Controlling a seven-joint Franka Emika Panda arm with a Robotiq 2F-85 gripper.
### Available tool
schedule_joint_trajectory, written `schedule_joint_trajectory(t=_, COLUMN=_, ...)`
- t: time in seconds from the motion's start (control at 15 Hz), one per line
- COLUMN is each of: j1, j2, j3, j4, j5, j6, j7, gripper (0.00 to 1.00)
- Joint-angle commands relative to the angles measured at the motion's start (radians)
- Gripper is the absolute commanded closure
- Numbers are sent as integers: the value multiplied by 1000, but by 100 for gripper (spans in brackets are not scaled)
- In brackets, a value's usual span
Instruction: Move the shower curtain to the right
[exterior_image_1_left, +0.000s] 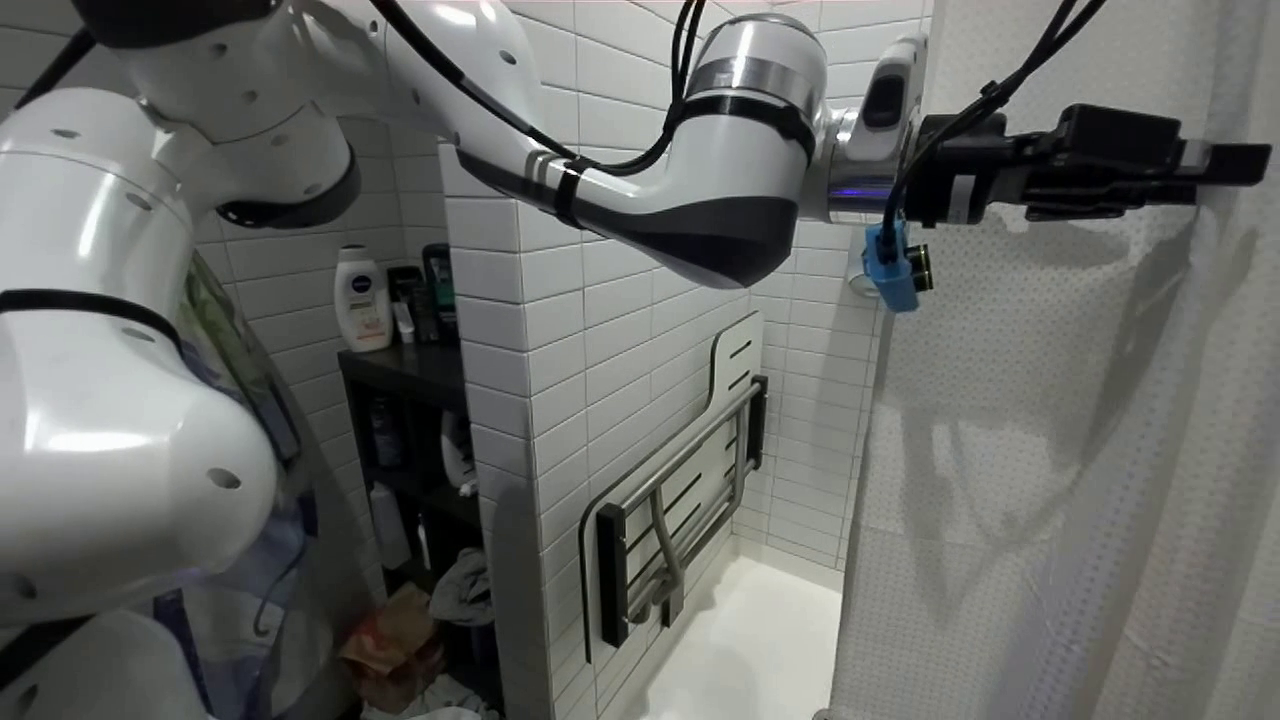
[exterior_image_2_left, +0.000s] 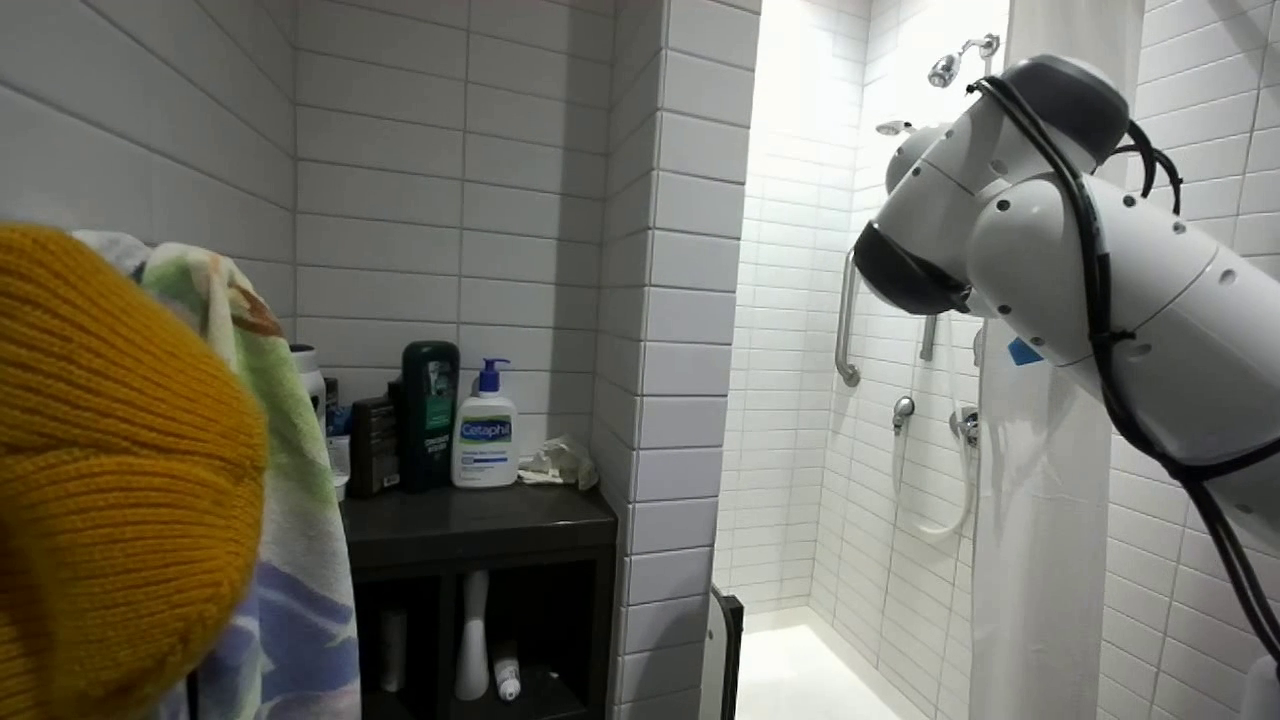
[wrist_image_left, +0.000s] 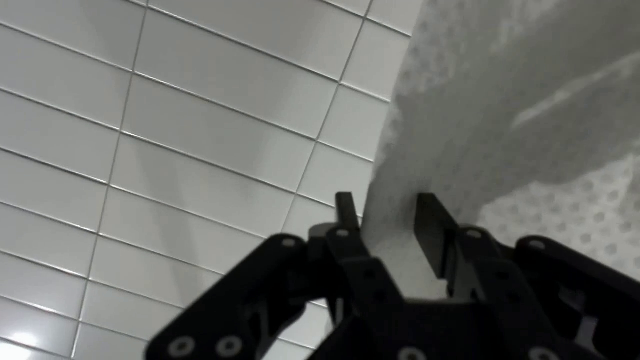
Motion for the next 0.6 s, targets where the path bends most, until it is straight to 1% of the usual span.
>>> schedule_joint_trajectory(t=0.0, j1=71, j2=31, j3=-24, j4=-43, j5=13, j6=39, j7=-32, gripper=32)
schedule_joint_trajectory(t=0.07, j1=100, j2=44, j3=-33, j4=-56, j5=18, j6=56, j7=-40, gripper=26)
schedule_joint_trajectory(t=0.13, j1=126, j2=58, j3=-41, j4=-67, j5=24, j6=76, j7=-49, gripper=17)
schedule_joint_trajectory(t=0.27, j1=198, j2=103, j3=-65, j4=-104, j5=53, j6=136, j7=-82, gripper=5)
schedule_joint_trajectory(t=0.33, j1=232, j2=114, j3=-80, j4=-124, j5=71, j6=164, j7=-98, gripper=0)
schedule_joint_trajectory(t=0.53, j1=353, j2=149, j3=-133, j4=-189, j5=141, j6=245, j7=-165, gripper=0)
